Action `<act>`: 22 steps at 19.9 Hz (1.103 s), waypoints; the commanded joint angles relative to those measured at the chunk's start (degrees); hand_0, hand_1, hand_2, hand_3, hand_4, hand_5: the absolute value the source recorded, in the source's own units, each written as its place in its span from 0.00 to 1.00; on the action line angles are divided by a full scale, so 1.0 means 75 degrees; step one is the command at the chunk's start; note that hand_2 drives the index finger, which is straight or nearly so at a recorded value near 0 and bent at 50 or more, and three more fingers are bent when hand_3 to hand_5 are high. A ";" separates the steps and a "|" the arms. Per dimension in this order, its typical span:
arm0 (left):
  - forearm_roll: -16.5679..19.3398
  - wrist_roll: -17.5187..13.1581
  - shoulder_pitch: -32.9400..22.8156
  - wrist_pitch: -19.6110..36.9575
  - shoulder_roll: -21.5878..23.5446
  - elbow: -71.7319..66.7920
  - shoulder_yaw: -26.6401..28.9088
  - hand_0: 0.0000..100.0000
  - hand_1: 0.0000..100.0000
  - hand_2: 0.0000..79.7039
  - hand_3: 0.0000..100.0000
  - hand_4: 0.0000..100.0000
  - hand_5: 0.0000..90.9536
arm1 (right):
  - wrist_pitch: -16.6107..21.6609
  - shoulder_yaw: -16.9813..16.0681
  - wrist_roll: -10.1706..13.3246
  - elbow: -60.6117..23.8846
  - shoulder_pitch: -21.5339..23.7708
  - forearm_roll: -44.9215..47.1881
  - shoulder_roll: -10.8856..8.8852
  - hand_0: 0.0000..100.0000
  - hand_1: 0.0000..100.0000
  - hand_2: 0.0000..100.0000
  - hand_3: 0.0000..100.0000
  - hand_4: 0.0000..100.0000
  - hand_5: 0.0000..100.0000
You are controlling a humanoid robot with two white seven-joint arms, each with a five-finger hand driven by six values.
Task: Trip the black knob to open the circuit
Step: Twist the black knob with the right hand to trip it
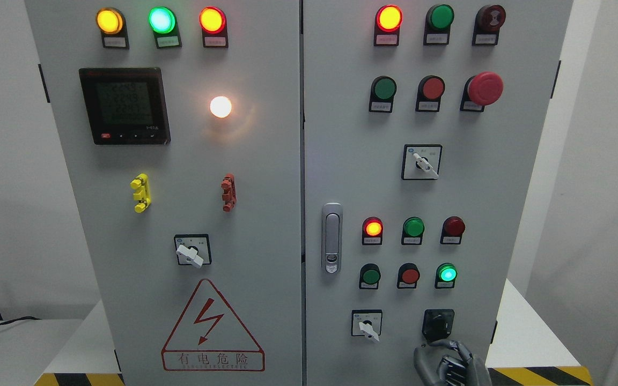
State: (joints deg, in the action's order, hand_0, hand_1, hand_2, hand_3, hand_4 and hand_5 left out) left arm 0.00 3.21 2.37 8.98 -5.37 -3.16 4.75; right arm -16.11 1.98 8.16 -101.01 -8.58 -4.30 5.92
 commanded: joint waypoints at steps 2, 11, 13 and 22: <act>0.0234 -0.0006 0.0000 -0.0002 0.0001 0.0000 0.0000 0.12 0.39 0.00 0.00 0.00 0.00 | 0.0073 0.0112 -0.0010 -0.0008 -0.0005 -0.0001 0.0054 0.32 0.73 0.44 1.00 1.00 0.94; 0.0234 -0.0006 0.0000 -0.0002 0.0001 0.0000 0.0000 0.12 0.39 0.00 0.00 0.00 0.00 | 0.0073 0.0088 -0.0010 0.0003 -0.0005 -0.0012 0.0066 0.32 0.73 0.44 1.00 1.00 0.93; 0.0234 -0.0006 0.0000 -0.0002 0.0001 0.0000 0.0000 0.12 0.39 0.00 0.00 0.00 0.00 | 0.0085 0.0041 -0.0010 0.0015 0.0007 -0.0012 0.0066 0.32 0.73 0.44 1.00 1.00 0.93; 0.0234 -0.0006 0.0000 -0.0002 0.0001 0.0000 0.0000 0.12 0.39 0.00 0.00 0.00 0.00 | 0.0097 -0.0169 -0.0068 0.0039 0.0042 -0.0036 0.0042 0.31 0.73 0.44 1.00 1.00 0.93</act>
State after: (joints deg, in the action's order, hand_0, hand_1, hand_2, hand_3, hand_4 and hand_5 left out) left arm 0.00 3.21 2.37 8.98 -5.37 -3.16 4.75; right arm -15.76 1.48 7.57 -100.98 -8.43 -4.50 6.31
